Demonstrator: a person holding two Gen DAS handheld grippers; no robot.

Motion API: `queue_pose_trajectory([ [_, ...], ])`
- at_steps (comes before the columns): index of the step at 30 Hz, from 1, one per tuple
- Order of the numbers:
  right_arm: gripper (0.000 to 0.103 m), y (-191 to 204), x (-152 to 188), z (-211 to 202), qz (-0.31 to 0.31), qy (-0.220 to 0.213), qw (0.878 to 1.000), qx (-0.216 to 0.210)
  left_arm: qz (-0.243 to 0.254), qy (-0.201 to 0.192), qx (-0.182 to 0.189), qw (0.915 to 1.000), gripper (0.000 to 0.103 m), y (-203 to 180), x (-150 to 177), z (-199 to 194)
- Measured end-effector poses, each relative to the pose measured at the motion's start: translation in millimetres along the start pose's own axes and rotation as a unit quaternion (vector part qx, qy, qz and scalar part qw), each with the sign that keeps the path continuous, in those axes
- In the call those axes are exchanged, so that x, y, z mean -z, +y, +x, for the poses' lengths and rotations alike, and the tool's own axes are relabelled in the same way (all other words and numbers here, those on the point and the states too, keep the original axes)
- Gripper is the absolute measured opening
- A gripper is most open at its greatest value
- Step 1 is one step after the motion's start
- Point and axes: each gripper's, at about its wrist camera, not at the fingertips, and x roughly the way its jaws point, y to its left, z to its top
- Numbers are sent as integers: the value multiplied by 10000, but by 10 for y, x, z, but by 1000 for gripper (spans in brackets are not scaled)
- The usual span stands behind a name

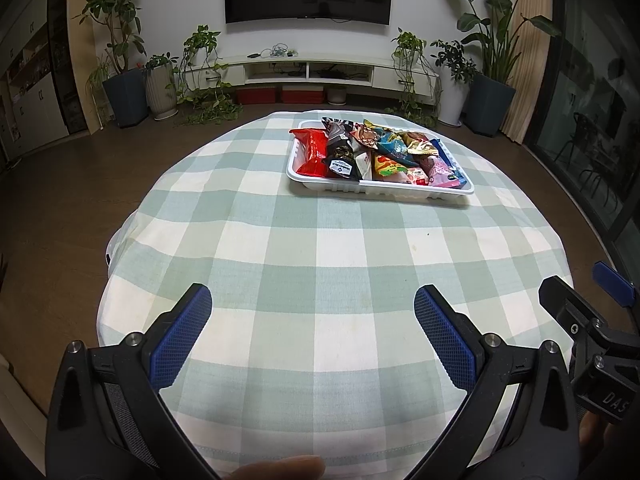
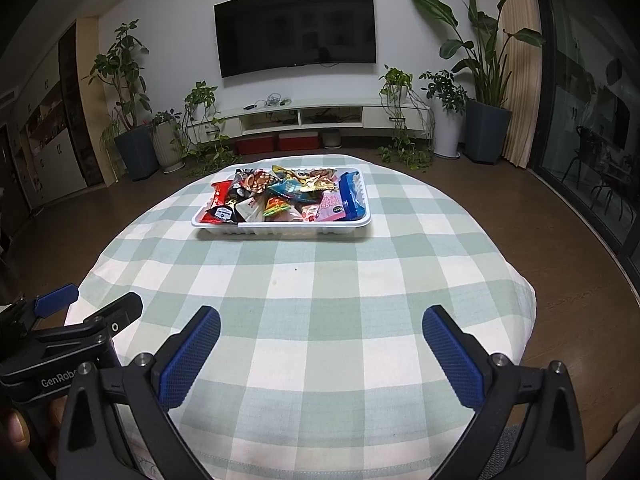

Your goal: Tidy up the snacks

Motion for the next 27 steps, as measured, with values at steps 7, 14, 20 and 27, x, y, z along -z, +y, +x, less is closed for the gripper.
queue_pose_trajectory([
  [7, 103, -3, 22, -6, -7, 19, 10000, -4, 3, 5, 0, 10000, 103, -1, -3, -2],
  [14, 103, -3, 18, -14, -14, 26, 10000, -3, 9, 2, 1, 10000, 103, 3, -1, 0],
  [20, 103, -2, 11, -19, -14, 31, 10000, -5, 6, 7, -1, 10000, 103, -2, -8, -7],
  [27, 103, 2, 23, -33, -22, 49, 10000, -6, 16, 23, -2, 10000, 103, 8, 15, 6],
])
